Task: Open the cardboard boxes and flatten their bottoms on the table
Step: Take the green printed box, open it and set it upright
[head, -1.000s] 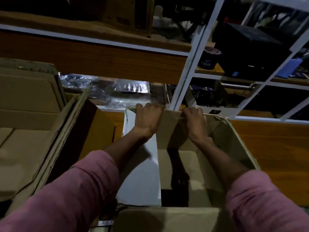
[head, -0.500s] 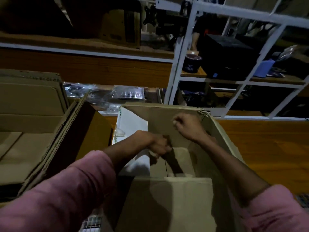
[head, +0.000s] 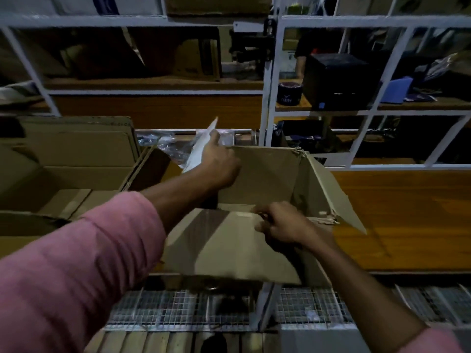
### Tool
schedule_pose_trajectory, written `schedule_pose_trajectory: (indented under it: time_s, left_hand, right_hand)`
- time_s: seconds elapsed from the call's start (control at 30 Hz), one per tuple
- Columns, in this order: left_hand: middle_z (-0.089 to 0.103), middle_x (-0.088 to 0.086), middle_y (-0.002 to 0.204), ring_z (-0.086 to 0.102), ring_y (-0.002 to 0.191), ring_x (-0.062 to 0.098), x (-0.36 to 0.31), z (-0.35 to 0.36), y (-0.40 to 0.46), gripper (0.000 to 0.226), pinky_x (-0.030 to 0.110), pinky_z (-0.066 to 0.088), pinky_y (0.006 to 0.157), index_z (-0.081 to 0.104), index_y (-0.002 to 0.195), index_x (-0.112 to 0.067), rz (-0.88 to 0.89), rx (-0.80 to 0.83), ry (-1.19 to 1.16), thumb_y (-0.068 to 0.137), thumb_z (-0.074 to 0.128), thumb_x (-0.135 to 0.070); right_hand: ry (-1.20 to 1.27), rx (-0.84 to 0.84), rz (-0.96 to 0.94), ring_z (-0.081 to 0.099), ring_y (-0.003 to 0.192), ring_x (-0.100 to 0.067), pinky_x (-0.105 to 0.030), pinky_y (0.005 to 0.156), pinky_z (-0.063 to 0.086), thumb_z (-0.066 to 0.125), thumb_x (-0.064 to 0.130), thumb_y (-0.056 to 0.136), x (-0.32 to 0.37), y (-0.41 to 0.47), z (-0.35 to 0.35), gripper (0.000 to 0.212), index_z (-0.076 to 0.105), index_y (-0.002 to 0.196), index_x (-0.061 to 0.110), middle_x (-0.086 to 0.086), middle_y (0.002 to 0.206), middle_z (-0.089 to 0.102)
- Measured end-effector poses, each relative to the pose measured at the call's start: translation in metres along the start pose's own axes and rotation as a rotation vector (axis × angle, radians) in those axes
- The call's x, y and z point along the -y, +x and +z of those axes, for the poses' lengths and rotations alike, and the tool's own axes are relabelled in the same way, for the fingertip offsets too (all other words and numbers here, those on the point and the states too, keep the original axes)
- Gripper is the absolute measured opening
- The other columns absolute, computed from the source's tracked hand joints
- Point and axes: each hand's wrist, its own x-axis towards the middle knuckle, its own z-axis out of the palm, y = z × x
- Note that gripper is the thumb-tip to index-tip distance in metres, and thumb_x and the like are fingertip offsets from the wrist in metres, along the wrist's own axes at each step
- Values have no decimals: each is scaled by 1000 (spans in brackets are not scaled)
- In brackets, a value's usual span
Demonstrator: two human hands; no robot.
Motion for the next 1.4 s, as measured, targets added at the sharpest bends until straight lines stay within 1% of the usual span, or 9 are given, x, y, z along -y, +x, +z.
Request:
schedule_pose_trajectory:
  time_s: [0.1, 0.17, 0.4, 0.53, 0.63, 0.77, 1.03, 1.23, 1.4]
  left_hand:
    - [59, -2, 72, 60, 81, 16, 14, 15, -24, 18, 54, 11, 123, 62, 87, -18, -98, -62, -8, 101, 52, -22]
    - [48, -5, 67, 59, 79, 15, 18, 31, -31, 20, 50, 18, 120, 61, 86, -20, -161, -144, 3, 102, 51, -27]
    - [51, -7, 60, 50, 58, 11, 24, 49, -22, 29, 48, 27, 112, 57, 75, -22, -230, -206, -103, 101, 51, -33]
    - [61, 3, 89, 54, 79, 20, 20, 84, -16, 32, 39, 39, 78, 62, 101, -17, -277, -3, -429, 99, 53, -47]
    - [59, 12, 124, 54, 115, 32, 4, 113, -13, 52, 46, 43, 92, 54, 127, -13, -375, -3, -638, 97, 52, -55]
    - [51, 11, 138, 42, 127, 34, -2, 124, -4, 47, 45, 38, 100, 50, 132, -16, -482, -64, -762, 92, 63, -37]
    - [57, 11, 133, 53, 124, 33, -11, 138, 20, 54, 48, 43, 99, 40, 142, -22, -483, 87, -1114, 94, 65, -21]
    - [60, 6, 136, 55, 124, 28, -21, 149, 27, 58, 42, 46, 104, 52, 144, -27, -566, -66, -1346, 93, 60, 0]
    - [66, 6, 120, 62, 112, 23, -30, 138, 3, 28, 30, 41, 86, 62, 128, -15, -504, -402, -1408, 105, 47, -19]
  right_hand:
    - [-4, -142, 50, 61, 82, -11, -26, 61, 42, 60, 27, 96, 0, -7, 12, 10, 65, 99, 35, 14, 85, 62]
    - [-68, -194, 49, 59, 70, -9, -23, 55, 35, 58, 22, 95, -3, -10, 16, 15, 59, 83, 32, 13, 71, 60]
    - [-89, -295, 125, 61, 69, -13, -36, 73, 51, 59, 20, 92, -7, -21, 24, 16, 60, 78, 27, 10, 67, 63]
    - [-66, -322, 132, 66, 77, -17, -37, 77, 52, 57, 16, 90, -13, -23, 27, 15, 64, 84, 27, 9, 74, 68]
    - [-17, -316, 118, 69, 88, -17, -40, 83, 51, 62, 8, 88, -17, -23, 30, 27, 73, 105, 27, 9, 89, 74]
    - [-60, -343, 106, 65, 105, -22, -35, 81, 31, 65, 14, 95, -19, -19, 30, 26, 72, 118, 25, 4, 113, 74]
    - [-55, -422, 160, 66, 102, -22, -33, 79, 25, 72, 4, 86, -35, -29, 31, 34, 75, 115, 22, 2, 111, 75]
    - [-130, -482, 150, 67, 94, -27, -40, 79, 38, 73, 4, 84, -37, -25, 33, 29, 76, 107, 21, -1, 103, 76]
    - [-220, -673, 80, 62, 85, -27, -38, 77, 36, 67, 16, 89, -44, -27, 54, 21, 69, 110, 21, -1, 95, 69]
